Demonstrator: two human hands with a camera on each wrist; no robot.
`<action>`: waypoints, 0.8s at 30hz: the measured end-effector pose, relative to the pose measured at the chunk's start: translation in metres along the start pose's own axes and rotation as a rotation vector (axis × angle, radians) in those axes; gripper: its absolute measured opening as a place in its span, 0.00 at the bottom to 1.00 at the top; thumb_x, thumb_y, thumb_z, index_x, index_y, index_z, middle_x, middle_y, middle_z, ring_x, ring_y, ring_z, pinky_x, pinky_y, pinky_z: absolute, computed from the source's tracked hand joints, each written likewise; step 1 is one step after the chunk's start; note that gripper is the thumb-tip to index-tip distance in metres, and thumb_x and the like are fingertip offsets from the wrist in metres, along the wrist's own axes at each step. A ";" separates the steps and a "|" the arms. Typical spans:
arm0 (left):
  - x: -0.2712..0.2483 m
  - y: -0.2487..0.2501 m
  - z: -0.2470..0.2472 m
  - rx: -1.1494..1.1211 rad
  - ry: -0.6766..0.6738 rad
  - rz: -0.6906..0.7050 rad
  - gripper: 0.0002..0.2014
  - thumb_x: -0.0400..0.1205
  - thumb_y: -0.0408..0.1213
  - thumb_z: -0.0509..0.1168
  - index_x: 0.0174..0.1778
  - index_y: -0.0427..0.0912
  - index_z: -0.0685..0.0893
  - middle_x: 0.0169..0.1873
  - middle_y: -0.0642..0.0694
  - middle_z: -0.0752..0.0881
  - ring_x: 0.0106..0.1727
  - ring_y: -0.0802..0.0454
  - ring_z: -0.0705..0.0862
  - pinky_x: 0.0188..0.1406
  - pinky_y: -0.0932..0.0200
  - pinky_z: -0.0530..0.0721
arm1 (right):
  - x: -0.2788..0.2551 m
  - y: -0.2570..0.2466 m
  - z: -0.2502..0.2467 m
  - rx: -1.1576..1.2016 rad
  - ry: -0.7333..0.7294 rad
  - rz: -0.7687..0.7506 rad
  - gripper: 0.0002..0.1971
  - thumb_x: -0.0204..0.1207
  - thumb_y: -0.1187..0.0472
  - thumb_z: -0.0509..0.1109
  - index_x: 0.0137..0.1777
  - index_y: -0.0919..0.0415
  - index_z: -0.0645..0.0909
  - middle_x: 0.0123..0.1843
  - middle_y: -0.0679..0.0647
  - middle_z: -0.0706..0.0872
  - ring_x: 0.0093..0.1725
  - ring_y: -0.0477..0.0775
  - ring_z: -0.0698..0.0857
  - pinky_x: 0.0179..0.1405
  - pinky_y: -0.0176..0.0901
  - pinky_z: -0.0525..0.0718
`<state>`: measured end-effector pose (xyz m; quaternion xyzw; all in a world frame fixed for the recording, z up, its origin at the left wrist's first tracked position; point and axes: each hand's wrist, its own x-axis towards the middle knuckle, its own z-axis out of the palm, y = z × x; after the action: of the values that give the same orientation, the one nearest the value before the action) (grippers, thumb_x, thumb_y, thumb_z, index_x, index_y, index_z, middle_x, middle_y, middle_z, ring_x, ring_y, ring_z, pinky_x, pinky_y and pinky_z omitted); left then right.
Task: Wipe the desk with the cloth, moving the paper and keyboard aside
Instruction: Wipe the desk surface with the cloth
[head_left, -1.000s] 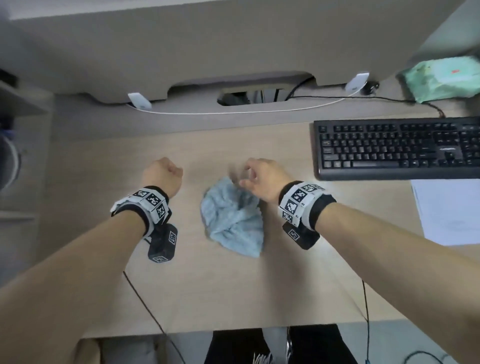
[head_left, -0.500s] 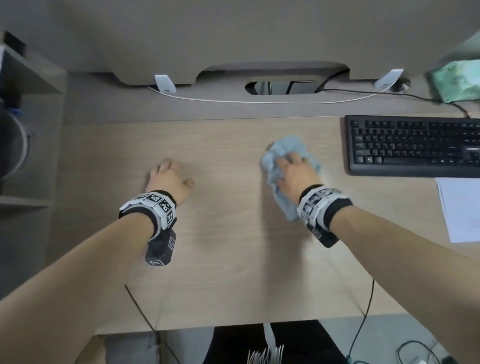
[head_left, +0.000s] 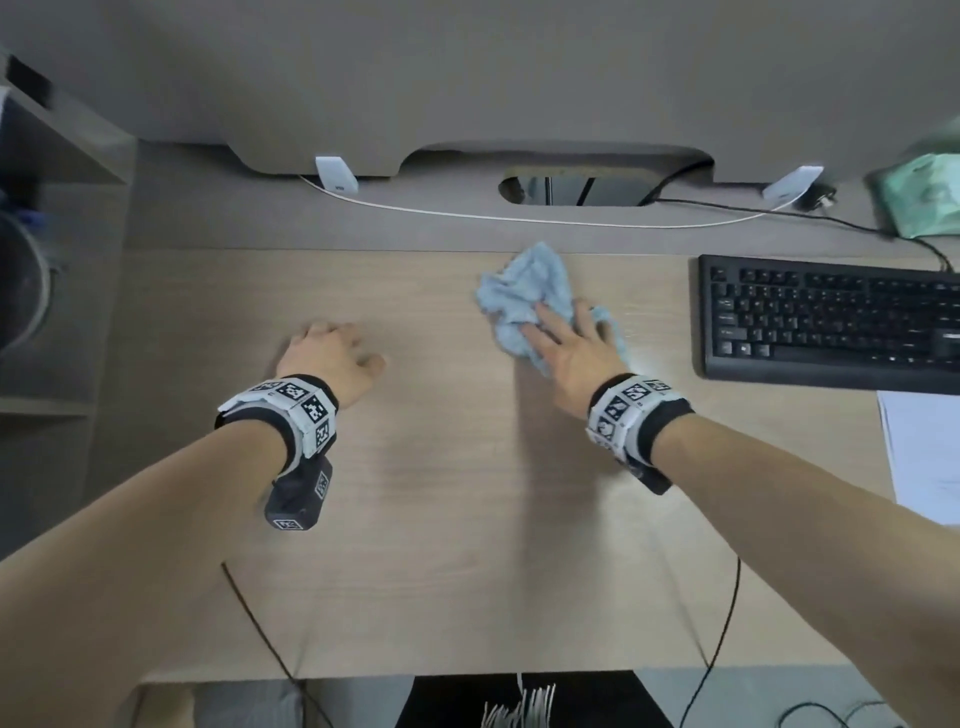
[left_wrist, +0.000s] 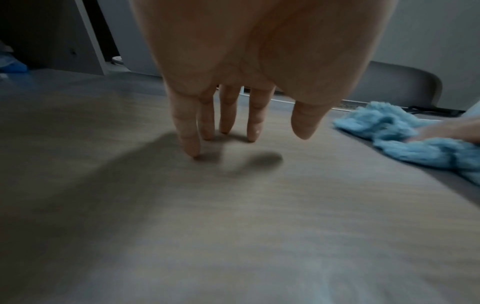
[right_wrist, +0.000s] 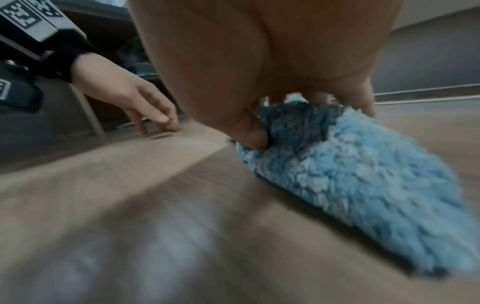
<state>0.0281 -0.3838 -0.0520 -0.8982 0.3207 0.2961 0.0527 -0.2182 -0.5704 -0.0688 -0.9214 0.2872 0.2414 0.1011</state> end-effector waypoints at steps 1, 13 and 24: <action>0.003 -0.001 -0.004 -0.009 -0.007 -0.005 0.31 0.76 0.63 0.59 0.73 0.50 0.76 0.73 0.41 0.73 0.71 0.35 0.74 0.69 0.44 0.75 | 0.001 0.018 -0.002 0.008 0.002 0.079 0.40 0.77 0.63 0.65 0.87 0.46 0.50 0.89 0.48 0.44 0.84 0.73 0.46 0.77 0.78 0.57; 0.011 0.016 -0.006 -0.047 -0.023 -0.129 0.33 0.78 0.61 0.60 0.75 0.46 0.71 0.76 0.42 0.67 0.75 0.32 0.69 0.73 0.41 0.72 | 0.073 0.054 -0.057 0.054 -0.037 0.350 0.35 0.76 0.63 0.70 0.82 0.59 0.61 0.80 0.67 0.62 0.80 0.77 0.61 0.74 0.76 0.68; 0.015 0.006 -0.009 0.015 -0.013 -0.099 0.31 0.77 0.63 0.58 0.74 0.51 0.74 0.76 0.47 0.70 0.70 0.36 0.77 0.68 0.46 0.75 | 0.075 0.085 -0.043 0.078 0.036 0.310 0.35 0.85 0.44 0.52 0.87 0.56 0.45 0.88 0.62 0.42 0.84 0.75 0.46 0.81 0.72 0.53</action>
<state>0.0381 -0.3989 -0.0529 -0.9107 0.2777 0.2963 0.0761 -0.1971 -0.6893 -0.0736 -0.8656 0.4369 0.2261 0.0934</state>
